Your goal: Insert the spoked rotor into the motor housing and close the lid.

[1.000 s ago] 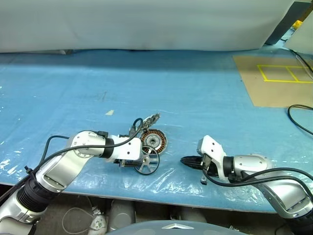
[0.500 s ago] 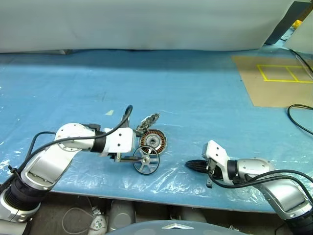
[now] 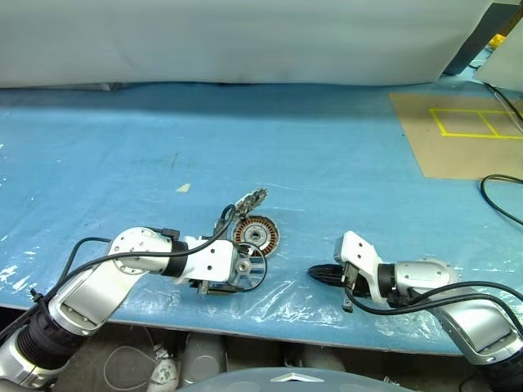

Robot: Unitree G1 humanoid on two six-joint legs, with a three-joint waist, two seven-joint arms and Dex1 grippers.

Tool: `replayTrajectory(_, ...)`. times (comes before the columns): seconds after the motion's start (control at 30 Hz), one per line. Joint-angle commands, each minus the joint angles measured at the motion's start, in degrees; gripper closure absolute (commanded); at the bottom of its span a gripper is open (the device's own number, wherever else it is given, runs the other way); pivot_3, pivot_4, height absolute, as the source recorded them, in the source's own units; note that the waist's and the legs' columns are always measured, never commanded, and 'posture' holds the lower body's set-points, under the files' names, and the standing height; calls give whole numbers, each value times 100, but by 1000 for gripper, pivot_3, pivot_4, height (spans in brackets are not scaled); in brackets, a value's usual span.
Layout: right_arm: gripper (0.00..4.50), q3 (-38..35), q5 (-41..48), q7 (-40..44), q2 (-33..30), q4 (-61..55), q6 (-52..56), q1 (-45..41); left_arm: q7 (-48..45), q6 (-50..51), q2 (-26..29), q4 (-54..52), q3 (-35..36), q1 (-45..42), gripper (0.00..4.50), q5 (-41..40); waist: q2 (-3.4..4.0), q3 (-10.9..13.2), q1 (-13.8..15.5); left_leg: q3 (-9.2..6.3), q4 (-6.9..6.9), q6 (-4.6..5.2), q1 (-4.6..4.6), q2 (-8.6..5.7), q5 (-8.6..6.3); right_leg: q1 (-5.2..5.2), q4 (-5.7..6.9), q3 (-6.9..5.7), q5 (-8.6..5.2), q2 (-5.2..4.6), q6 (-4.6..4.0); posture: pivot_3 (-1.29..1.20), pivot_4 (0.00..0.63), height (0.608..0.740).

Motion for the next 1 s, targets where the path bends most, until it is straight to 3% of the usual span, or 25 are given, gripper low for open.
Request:
replayTrajectory(0.03, 4500, -179, 146, -37, -42, -271, 193, -97, 56, -178, -31, 40, -37, -107, 1213, 121, 0, 0, 1, 0, 0, 0, 0, 0, 0, 1, 0, 0, 0, 0, 0, 0, 150, 740)
replayTrajectory(0.33, 4500, -181, 185, -123, -55, -404, 395, -95, 105, -316, -107, 204, -106, -165, 1213, 327, 0, 0, 1, -1, 0, 0, 1, -1, 0, 1, 0, 0, 0, 0, 0, 0, 150, 740)
replayTrajectory(0.5, 4500, -124, 93, -122, -43, -285, 299, -74, 179, -301, -277, 246, -77, -245, 2420, 364, 0, 0, 3, -1, 1, 0, 3, -1, 0, 5, 0, 0, 0, -1, 0, 0, 150, 740)
replayTrajectory(0.7, 4500, 129, -283, -195, 73, 70, -298, 309, 21, -313, -153, 165, -25, -149, 2420, 288, 0, 0, 3, -2, -2, 0, 2, -2, 0, 4, -2, 0, 0, -1, 0, 0, 150, 740)
replayTrajectory(0.87, 4500, 794, -921, -391, 627, 1017, -1071, 273, -131, -137, -42, 77, -36, -111, 2420, 195, -7, -5, -43, -1, -4, 0, 14, 2, 0, 13, 0, 0, -1, 1, -1, 0, 150, 740)
replayTrajectory(1.0, 4500, 1153, -1340, -441, 1121, 2119, -1687, -54, 23, -151, -120, 166, -127, -138, 2420, 451, -24, -14, -163, 0, -6, 2, 74, 3, -2, 60, -3, 2, -5, -2, 2, 0, 150, 740)
